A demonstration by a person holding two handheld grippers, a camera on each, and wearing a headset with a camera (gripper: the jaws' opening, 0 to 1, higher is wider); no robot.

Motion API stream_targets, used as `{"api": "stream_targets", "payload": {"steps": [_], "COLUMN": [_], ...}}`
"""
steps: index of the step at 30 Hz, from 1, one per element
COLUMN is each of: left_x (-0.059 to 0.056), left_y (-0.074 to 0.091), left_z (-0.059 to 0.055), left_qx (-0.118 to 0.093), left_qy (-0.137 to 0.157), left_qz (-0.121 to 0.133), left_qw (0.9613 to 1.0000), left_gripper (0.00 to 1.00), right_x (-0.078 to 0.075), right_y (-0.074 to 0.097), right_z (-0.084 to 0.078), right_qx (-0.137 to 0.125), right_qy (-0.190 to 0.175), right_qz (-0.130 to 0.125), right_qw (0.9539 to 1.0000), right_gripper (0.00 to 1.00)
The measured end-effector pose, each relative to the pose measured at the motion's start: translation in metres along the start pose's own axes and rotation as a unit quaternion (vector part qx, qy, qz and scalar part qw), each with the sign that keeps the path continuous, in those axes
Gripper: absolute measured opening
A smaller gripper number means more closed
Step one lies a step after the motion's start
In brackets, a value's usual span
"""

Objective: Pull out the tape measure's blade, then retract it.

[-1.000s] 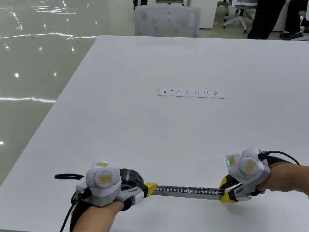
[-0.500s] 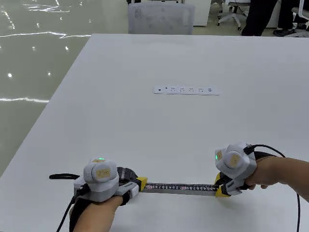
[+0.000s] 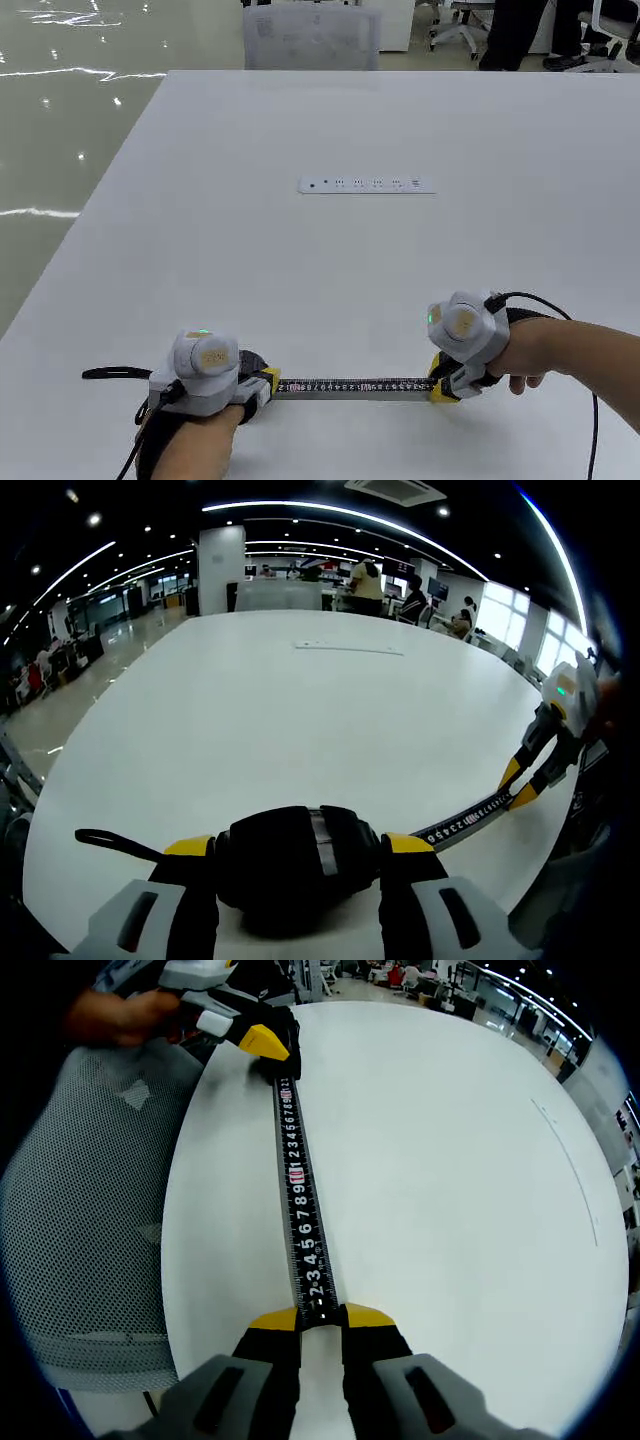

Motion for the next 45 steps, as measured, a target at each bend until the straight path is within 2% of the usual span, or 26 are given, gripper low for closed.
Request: {"api": "stream_targets", "payload": {"steps": [4, 12, 14, 17, 25, 38, 45], "left_x": [0.0, 0.003, 0.005, 0.007, 0.007, 0.008, 0.008], "left_y": [-0.001, 0.001, 0.002, 0.003, 0.003, 0.003, 0.004], "left_z": [0.0, 0.0, 0.0, 0.0, 0.0, 0.0, 0.0], "left_qx": [0.009, 0.004, 0.003, 0.004, 0.003, 0.004, 0.004], "left_qy": [-0.017, -0.009, -0.005, -0.001, -0.004, -0.001, 0.0], "left_qz": [-0.002, -0.015, -0.02, -0.029, -0.04, -0.044, -0.045], "left_qw": [0.9998, 0.9998, 0.9998, 0.9996, 0.9992, 0.999, 0.999], "left_gripper": [0.6, 0.59, 0.59, 0.59, 0.59, 0.59, 0.59], "right_x": [0.001, 0.005, 0.006, 0.009, 0.009, 0.006, 0.007], "right_y": [0.0, 0.002, 0.001, 0.002, -0.001, -0.003, -0.007], "right_z": [0.001, -0.003, -0.003, -0.006, -0.003, 0.004, 0.015], "right_qx": [-0.005, -0.033, -0.038, -0.056, -0.055, -0.058, -0.068], "right_qy": [0.006, 0.008, 0.022, -0.004, -0.008, -0.012, -0.018], "right_qz": [-0.002, -0.004, -0.004, 0.001, 0.004, 0.001, 0.009], "right_qw": [1.0, 0.9994, 0.999, 0.9985, 0.9985, 0.9982, 0.9975], "right_gripper": [0.13, 0.13, 0.13, 0.14, 0.14, 0.14, 0.14]}}
Point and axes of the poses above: the centre of the closed fingertips' face, and the gripper's own axes: y roughly backward along the fingers, x roughly to its left, z roughly out of its top, the point moved 8 cm from there along y, roughly backward along the fingers
